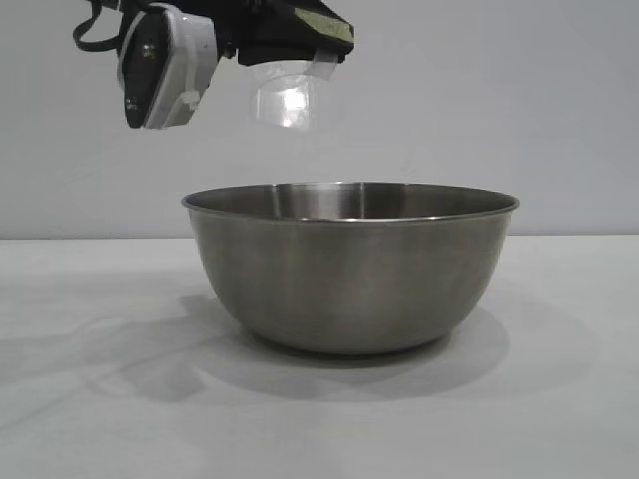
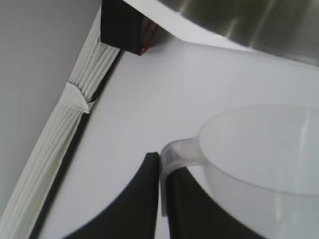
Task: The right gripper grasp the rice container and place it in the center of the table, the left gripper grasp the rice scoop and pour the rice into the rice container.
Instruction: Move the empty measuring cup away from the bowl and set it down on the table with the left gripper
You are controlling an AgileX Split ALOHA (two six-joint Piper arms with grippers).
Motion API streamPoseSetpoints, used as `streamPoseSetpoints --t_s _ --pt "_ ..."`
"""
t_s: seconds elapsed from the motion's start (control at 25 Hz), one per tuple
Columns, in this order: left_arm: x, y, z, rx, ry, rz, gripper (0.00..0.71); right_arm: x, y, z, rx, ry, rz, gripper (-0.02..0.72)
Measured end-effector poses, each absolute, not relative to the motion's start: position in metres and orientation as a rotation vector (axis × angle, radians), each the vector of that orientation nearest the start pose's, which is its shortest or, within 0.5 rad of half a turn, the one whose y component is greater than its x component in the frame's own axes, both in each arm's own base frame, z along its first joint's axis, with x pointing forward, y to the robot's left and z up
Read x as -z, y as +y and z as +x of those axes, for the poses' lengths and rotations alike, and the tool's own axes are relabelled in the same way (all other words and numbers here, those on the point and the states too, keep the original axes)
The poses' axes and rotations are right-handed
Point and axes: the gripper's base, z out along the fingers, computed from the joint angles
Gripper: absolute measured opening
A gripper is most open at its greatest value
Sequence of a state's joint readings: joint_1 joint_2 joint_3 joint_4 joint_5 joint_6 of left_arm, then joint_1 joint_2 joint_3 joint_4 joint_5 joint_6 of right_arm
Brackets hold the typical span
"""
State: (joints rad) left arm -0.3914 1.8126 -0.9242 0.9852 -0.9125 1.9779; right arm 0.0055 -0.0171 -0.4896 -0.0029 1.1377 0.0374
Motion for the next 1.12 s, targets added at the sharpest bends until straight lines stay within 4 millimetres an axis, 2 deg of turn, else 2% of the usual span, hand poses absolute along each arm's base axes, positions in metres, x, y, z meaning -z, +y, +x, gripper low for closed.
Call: streamPoseSetpoints --t_s 0.24,0.52,0.84,1.0,1.12 --pt "-0.212 -0.195 0.311 -0.839 -0.226 1.751 0.0 -0.268 0.0 -0.01 -0.022 2.114 0.034 0.55" --pt "-0.223 -0.198 0.306 -0.393 0.197 1.577 0.0 -0.268 0.0 -0.01 -0.022 2.114 0.034 0.55" --pt "-0.242 -0.186 0.323 0.048 0.8 1.098 0.0 -0.268 0.0 -0.01 -0.022 2.114 0.034 0.55" --pt "-0.246 -0.176 0.332 0.139 0.971 0.869 0.0 -0.268 0.0 -0.01 -0.022 2.114 0.034 0.55" --pt "-0.238 -0.164 0.334 0.155 1.097 0.71 0.0 -0.268 0.0 -0.01 -0.022 2.114 0.034 0.55"
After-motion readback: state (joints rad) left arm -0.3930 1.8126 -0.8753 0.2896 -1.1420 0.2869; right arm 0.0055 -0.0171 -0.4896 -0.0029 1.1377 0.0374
